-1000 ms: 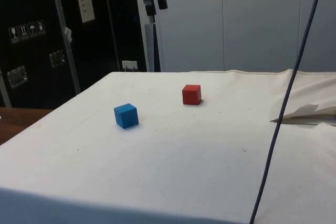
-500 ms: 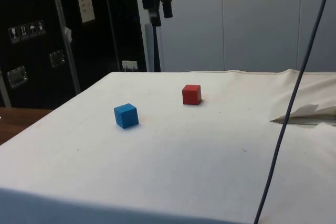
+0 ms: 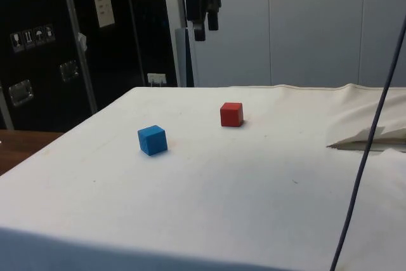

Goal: Stack the two cubes.

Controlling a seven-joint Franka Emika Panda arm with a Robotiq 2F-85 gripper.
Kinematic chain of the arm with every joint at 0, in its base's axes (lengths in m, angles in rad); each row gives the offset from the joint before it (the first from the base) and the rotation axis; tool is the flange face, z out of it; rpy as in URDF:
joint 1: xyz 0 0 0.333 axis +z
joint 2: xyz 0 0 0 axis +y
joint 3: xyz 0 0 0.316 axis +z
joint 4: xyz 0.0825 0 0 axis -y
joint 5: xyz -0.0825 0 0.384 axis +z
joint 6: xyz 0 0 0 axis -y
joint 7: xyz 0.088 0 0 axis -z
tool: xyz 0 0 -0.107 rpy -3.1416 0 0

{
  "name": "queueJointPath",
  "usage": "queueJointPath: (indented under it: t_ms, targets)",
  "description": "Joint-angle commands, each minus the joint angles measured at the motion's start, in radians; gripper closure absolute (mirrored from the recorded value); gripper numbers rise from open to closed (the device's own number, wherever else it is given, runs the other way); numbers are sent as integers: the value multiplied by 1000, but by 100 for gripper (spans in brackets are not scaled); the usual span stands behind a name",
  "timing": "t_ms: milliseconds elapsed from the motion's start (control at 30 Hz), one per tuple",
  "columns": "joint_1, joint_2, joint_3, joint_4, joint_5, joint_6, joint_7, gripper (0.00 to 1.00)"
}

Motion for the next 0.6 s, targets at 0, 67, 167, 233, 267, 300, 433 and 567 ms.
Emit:
queueJointPath:
  t_ms: [0,67,167,233,267,300,433,567]
  targets:
    - [-3,-9,-6,-16,-2,22,-11,0]
    - [-5,-11,-12,-26,-2,33,-23,0]
    - [-6,-12,-21,-37,1,38,-37,0]
    - [-5,-12,-25,-40,1,37,-42,0]
    - [-4,-12,-25,-39,1,36,-42,0]
    - [-3,-13,-24,-38,0,34,-42,0]
    - [-4,-18,-22,-47,-2,36,-47,0]
    - [-7,-17,-27,-56,-3,42,-70,0]
